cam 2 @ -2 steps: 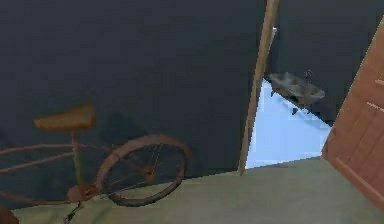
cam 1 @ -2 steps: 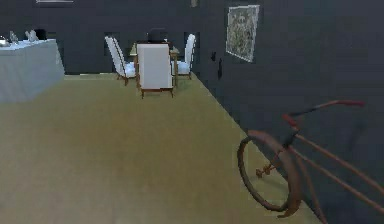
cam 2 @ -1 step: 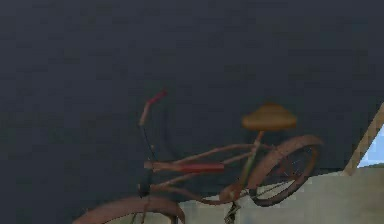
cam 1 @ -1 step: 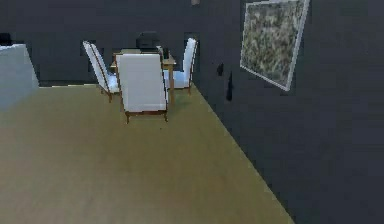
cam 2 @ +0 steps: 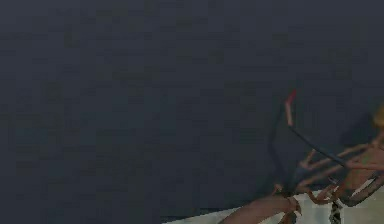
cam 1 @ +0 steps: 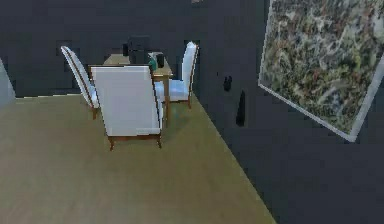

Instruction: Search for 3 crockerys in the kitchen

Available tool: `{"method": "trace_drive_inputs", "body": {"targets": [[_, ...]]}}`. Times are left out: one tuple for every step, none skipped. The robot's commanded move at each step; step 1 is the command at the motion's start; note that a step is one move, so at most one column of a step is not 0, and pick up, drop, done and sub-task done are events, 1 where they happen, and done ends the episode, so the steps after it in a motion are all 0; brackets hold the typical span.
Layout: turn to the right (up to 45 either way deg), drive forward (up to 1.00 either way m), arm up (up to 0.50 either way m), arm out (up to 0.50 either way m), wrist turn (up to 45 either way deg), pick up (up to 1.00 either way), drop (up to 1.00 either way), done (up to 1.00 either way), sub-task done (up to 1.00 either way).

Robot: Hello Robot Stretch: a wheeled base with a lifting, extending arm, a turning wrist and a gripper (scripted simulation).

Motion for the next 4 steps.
{"method": "trace_drive_inputs", "body": {"targets": [[0.0, 1.00, 0.00, 0.00, 0.0, 0.00, 0.00, 0.00, 0.00], [0.0, 1.00, 0.00, 0.00, 0.0, 0.00, 0.00, 0.00, 0.00], [6.0, 0.00, 0.00, 0.00, 0.0, 0.00, 0.00, 0.00, 0.00], [0.0, 0.20, 0.00, 0.00, 0.0, 0.00, 0.00, 0.00, 0.00]]}}
